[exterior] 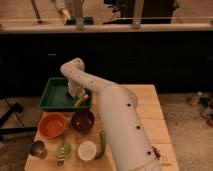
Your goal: Place banana in purple bowl
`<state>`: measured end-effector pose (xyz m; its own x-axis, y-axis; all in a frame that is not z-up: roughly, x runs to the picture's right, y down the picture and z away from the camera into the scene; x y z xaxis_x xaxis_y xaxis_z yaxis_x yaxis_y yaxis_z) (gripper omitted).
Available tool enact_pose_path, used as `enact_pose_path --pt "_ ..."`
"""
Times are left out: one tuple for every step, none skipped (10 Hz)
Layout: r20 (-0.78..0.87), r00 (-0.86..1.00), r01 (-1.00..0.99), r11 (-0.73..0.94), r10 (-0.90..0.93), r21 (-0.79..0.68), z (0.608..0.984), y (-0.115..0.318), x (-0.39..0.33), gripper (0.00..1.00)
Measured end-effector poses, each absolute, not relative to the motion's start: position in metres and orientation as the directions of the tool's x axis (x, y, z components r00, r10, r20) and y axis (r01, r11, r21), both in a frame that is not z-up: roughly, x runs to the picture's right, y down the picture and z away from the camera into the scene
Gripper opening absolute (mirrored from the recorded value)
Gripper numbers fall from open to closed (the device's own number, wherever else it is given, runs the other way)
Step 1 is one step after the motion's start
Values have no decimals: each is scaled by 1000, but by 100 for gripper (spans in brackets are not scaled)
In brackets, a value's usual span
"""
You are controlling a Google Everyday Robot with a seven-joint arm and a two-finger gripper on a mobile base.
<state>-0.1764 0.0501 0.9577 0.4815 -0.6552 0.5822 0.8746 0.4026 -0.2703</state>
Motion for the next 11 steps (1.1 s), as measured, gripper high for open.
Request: enact_pose_path --pt "580 487 872 403 -653 -278 958 50 -175 54" --pt "578 490 870 403 -653 -283 958 50 -173 54" --pt "575 494 868 401 -652 -292 959 51 -170 54" --pt "574 498 867 400 -650 -299 960 52 -169 54" --pt "574 500 865 399 -648 -303 961 52 -167 54" --pt "573 503 864 399 -647 -307 962 53 -166 54" --pt "573 507 862 398 -644 -315 963 54 -164 54" --pt "573 509 861 398 -642 -318 964 55 -162 54" --pt "574 510 860 397 -640 -320 964 56 -161 52" --pt "577 507 861 395 -640 -320 964 57 -160 44" --pt "579 504 863 391 -641 -318 964 57 -160 36"
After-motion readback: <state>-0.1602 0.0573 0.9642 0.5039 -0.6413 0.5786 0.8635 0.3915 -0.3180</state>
